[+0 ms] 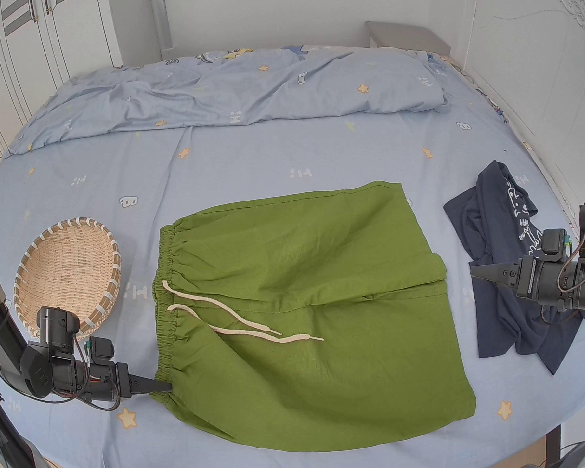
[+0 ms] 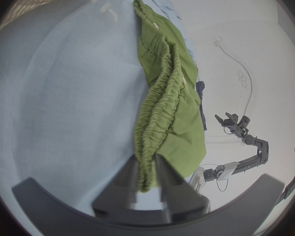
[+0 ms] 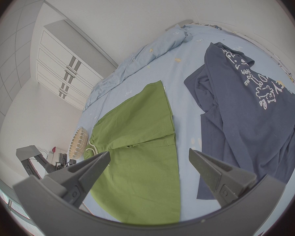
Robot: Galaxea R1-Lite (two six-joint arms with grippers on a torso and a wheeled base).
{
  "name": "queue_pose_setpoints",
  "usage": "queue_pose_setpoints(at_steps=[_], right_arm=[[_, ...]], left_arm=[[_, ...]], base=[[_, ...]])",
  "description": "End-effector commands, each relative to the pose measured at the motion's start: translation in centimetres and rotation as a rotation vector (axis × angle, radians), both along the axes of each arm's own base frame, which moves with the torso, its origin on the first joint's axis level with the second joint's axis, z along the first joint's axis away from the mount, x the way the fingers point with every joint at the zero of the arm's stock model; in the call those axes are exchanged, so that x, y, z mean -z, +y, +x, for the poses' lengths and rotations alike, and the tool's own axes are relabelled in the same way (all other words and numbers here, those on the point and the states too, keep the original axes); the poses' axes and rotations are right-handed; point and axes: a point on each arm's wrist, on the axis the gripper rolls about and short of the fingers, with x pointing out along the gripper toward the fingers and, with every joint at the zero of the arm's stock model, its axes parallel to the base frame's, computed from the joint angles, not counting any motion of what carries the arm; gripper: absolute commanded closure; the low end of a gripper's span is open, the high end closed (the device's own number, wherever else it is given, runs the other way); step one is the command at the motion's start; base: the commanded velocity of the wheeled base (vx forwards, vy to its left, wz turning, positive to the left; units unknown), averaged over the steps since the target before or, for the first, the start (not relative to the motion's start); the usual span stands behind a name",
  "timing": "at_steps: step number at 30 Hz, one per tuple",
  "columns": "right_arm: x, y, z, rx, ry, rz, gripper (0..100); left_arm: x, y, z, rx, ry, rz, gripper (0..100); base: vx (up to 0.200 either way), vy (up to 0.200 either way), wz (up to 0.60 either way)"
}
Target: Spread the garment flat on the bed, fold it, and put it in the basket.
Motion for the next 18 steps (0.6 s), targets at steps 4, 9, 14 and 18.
queue_pose_setpoints(at_steps=[4,9,14,18], right_arm=[[0.7,0.1,-0.3,-0.006,0.027,-0.001,0],[2.6,0.4,-1.8,-0.034,0.098,-0.016,0],[5.6,0.3,-4.1,-0.050,0.212,-0.042,0],[8.0,-0.1,-6.5,-0.087,0.292,-0.091,0]], left_arm=[[0.3,0.3,-1.6,-0.034,0.052,-0.012,100],[-0.5,1.3,-3.6,-0.100,0.052,-0.018,100],[0.1,1.5,-5.6,-0.136,0.105,-0.022,100],[0.4,1.7,-6.0,-0.134,0.105,-0.013,100]], base=[[0.000,0.000,0.00],[0.000,0.000,0.00],[0.000,0.000,0.00],[0.000,0.000,0.00]])
